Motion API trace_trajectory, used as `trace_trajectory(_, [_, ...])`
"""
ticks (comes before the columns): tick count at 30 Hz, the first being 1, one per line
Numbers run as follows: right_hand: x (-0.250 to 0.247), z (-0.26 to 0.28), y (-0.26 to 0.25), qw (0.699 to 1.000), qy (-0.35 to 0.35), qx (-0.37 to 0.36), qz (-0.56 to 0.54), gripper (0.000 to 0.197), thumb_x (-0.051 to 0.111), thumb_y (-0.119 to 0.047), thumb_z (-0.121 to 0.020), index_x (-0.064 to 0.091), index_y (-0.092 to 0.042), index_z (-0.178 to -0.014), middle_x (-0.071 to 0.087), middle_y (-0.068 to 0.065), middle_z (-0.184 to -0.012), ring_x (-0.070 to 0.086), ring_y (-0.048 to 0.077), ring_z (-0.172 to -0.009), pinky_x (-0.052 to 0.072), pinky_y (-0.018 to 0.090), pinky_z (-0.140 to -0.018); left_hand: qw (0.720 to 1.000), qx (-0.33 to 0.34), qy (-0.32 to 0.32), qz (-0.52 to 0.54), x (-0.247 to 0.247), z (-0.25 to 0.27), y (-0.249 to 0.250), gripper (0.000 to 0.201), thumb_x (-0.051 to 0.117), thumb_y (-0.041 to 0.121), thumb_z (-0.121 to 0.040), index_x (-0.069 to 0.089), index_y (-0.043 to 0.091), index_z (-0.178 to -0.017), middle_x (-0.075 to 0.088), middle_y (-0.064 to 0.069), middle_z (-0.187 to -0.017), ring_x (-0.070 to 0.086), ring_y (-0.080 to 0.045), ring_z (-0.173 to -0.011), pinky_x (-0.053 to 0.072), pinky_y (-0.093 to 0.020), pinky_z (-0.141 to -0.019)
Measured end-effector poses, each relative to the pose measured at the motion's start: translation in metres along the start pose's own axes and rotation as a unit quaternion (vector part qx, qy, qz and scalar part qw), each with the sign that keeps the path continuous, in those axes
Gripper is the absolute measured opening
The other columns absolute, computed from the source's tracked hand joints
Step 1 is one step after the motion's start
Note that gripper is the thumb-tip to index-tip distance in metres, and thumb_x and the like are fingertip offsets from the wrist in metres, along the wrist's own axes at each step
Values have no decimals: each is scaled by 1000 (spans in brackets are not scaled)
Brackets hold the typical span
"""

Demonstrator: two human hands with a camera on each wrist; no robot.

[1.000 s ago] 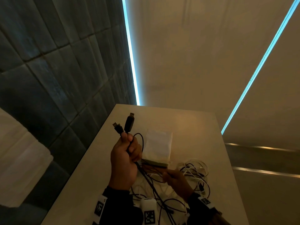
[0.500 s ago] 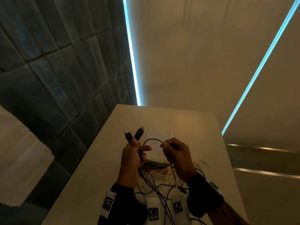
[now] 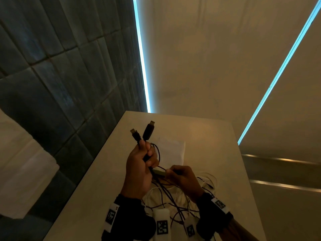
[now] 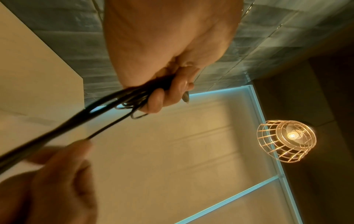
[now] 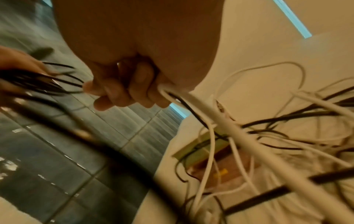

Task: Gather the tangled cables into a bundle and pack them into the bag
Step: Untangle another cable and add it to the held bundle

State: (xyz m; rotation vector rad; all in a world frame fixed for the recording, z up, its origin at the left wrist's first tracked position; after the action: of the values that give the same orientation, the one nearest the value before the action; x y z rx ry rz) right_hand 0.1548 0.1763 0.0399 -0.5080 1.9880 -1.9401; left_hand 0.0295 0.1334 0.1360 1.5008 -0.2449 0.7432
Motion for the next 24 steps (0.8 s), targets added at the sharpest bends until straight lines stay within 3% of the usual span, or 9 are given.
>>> trace_trajectory(2, [-8,1,22,1000,7,9,28,30,65,-30,-87,66,-10,-65,54,2,-60,48,12,-59,39,25,-58,1000,5,-19,9,0,1,5,30,42,36,-92,44,12,-74,37,4,-59,24,-8,-44,27,-21,-44])
trace_trajectory(4, [-8,4,33,999,4,17,45,33,62,-35,-86,65,-11,-64,54,-6,-57,48,7,-57,38,22,-58,1000,6,-27,8,0,3,6,31,39,33,-96,43,12,-73,33,5,-56,23,-7,-43,27,-21,-43])
trace_trajectory(7, [0,7,50,997,-16,35,62,30,57,-14,-95,61,-2,-68,55,-14,-51,49,-4,-54,38,16,-57,1000,4,-23,6,-1,4,5,35,33,28,-101,42,11,-72,29,7,-52,21,-6,-41,25,-20,-41])
trace_trajectory(10, [1,9,75,993,-10,55,99,31,55,-17,-96,62,-15,-65,53,-14,-52,47,0,-53,38,19,-55,1000,10,-5,-2,-6,3,10,36,31,26,-103,42,12,-71,28,8,-50,21,-5,-40,23,-20,-40])
trace_trajectory(15, [-7,13,111,987,-22,88,135,32,55,-17,-91,59,-24,-61,48,-9,-51,42,6,-48,35,27,-51,998,16,39,-48,-19,2,15,36,31,23,-103,42,12,-71,27,8,-47,19,-5,-38,18,-19,-37])
trace_trajectory(18, [-16,7,108,980,13,110,168,41,58,-13,-90,58,-27,-52,50,-10,-45,44,2,-45,37,28,-54,993,10,69,-94,-27,1,13,37,32,23,-104,43,13,-71,26,7,-48,17,-6,-38,16,-21,-38])
trace_trajectory(21, [-29,-3,77,985,100,95,104,34,65,-12,-87,61,-16,-53,53,-8,-46,47,5,-46,39,27,-52,987,-4,90,-131,-33,0,10,37,33,25,-104,44,13,-71,29,6,-49,21,-8,-40,17,-23,-41])
trace_trajectory(24, [-31,-11,27,991,126,52,-16,20,68,-10,-84,64,5,-73,53,1,-53,47,12,-50,40,24,-49,981,-19,103,-164,-36,1,-1,36,33,25,-104,46,12,-73,45,-1,-55,33,-15,-49,25,-25,-45])
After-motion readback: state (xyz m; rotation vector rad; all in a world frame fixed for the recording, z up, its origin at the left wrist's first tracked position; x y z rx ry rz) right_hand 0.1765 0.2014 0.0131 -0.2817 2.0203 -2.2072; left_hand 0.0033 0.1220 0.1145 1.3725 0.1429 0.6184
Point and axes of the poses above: each hand's wrist, its own z-axis away from the middle knuckle, its own x-axis out of the palm, y = z × x, the point moved 9 cm from there along -z, towards the middle knuckle
